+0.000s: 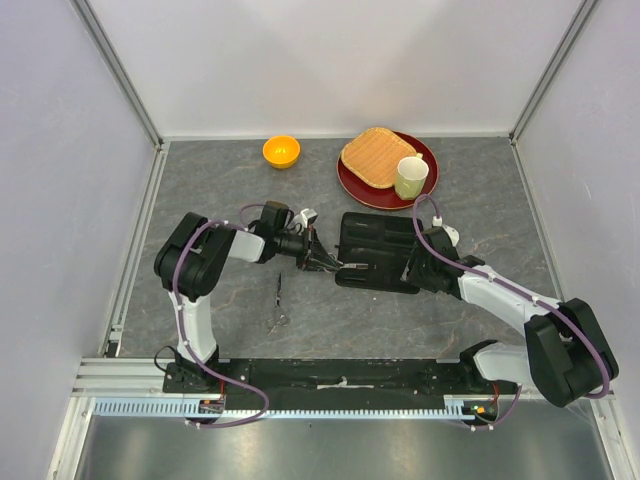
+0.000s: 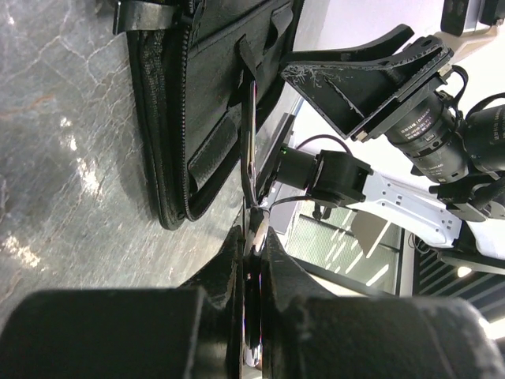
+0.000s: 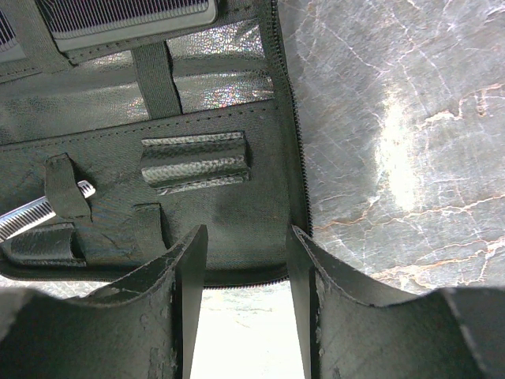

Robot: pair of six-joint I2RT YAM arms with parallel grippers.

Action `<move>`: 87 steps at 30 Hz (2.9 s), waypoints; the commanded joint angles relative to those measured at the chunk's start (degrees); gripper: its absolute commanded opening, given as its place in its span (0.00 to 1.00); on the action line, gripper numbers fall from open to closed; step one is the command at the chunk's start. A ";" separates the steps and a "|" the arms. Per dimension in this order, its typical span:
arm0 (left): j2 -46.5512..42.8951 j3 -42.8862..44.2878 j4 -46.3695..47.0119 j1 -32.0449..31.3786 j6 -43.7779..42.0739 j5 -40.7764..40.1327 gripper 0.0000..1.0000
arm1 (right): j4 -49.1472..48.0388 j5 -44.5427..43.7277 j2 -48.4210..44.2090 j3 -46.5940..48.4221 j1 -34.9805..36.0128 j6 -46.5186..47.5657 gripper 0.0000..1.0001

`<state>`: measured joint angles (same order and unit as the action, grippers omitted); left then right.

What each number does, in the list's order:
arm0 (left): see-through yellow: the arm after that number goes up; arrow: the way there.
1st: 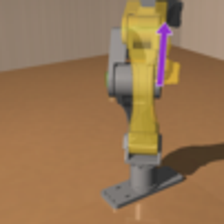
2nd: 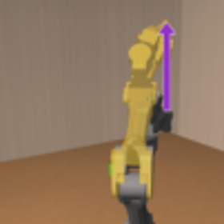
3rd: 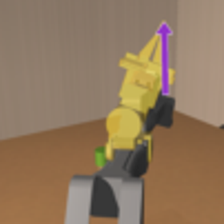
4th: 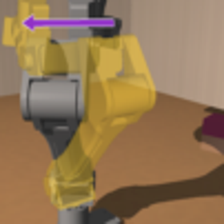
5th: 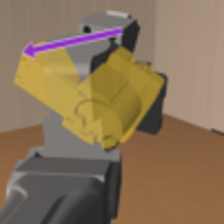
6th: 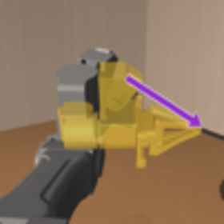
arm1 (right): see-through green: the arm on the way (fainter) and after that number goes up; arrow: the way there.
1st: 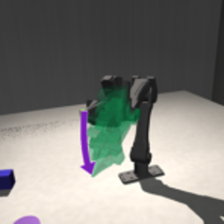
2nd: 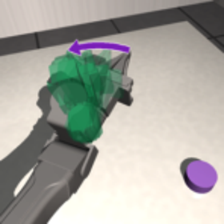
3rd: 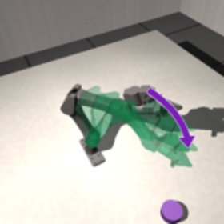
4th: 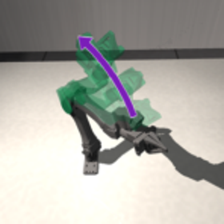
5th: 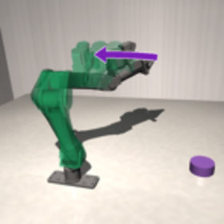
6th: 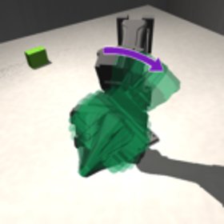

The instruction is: Sort the hair-cutting tools

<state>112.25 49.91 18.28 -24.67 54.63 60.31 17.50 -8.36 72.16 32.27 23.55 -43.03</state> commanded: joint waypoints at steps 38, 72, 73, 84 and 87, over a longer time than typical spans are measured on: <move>-8.63 7.57 -29.36 -3.90 -17.71 -32.19 0.40 | 0.87 -2.10 1.49 -2.56 -0.35 -0.04 0.54; -0.45 19.70 -33.40 -7.41 -28.44 -32.10 0.14 | 0.26 -3.33 3.07 -2.30 -0.35 -0.48 0.54; -0.36 20.05 -33.57 -7.59 -28.79 -32.62 0.14 | 0.26 -3.33 3.25 -2.21 -0.35 -0.48 0.54; 0.87 23.47 -35.51 -10.23 -34.59 -35.71 0.13 | 0.17 -3.24 3.86 -2.04 -0.26 -0.39 0.54; 1.04 23.92 -35.77 -10.84 -34.86 -36.05 0.13 | 0.17 -3.24 4.04 -2.04 -0.35 -0.39 0.54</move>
<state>112.20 71.24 -17.72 -34.39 23.42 25.41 16.75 -8.71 72.86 32.08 23.51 -43.31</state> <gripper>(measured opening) 0.130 0.536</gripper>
